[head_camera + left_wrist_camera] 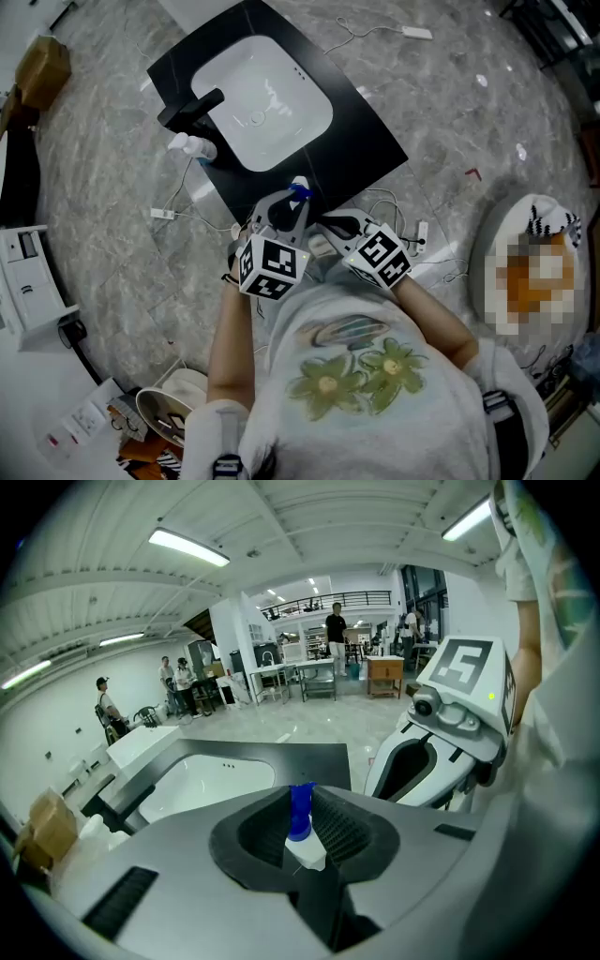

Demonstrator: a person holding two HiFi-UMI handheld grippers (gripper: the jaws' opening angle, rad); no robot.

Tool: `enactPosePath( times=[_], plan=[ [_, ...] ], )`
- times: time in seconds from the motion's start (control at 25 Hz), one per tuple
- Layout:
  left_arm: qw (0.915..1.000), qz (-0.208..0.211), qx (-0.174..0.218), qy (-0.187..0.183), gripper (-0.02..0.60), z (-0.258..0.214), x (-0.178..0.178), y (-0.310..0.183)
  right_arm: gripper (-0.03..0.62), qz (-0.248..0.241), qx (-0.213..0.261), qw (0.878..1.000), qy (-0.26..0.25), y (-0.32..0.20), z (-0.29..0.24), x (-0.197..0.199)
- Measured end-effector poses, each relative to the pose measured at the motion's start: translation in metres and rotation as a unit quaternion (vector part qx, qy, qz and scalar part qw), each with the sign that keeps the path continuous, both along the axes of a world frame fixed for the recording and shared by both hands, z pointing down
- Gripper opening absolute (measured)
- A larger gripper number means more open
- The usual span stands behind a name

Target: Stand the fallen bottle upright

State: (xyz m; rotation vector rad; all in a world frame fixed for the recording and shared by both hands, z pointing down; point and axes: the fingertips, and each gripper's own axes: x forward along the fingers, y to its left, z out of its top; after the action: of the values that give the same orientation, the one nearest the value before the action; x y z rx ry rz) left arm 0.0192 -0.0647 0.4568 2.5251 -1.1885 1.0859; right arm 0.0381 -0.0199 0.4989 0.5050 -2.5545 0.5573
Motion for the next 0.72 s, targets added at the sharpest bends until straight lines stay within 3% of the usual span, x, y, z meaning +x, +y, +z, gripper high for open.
enactPosePath(
  times=[0.2,0.52,0.72],
  plan=[
    [0.9974,-0.039,0.008,0.06,0.048,-0.007,-0.003,-0.001,0.044,-0.003,0.003,1.0,-0.002,-0.001,-0.002,0.001],
    [0.9888,-0.081,0.032,0.121,0.018,-0.027,-0.017,0.005,0.044,-0.01,0.014,1.0,-0.017,-0.002,-0.01,0.0],
    [0.9836,-0.088,0.012,0.157,0.018,-0.028,-0.021,0.017,0.044,-0.006,0.03,0.999,-0.022,-0.005,-0.017,-0.002]
  ],
)
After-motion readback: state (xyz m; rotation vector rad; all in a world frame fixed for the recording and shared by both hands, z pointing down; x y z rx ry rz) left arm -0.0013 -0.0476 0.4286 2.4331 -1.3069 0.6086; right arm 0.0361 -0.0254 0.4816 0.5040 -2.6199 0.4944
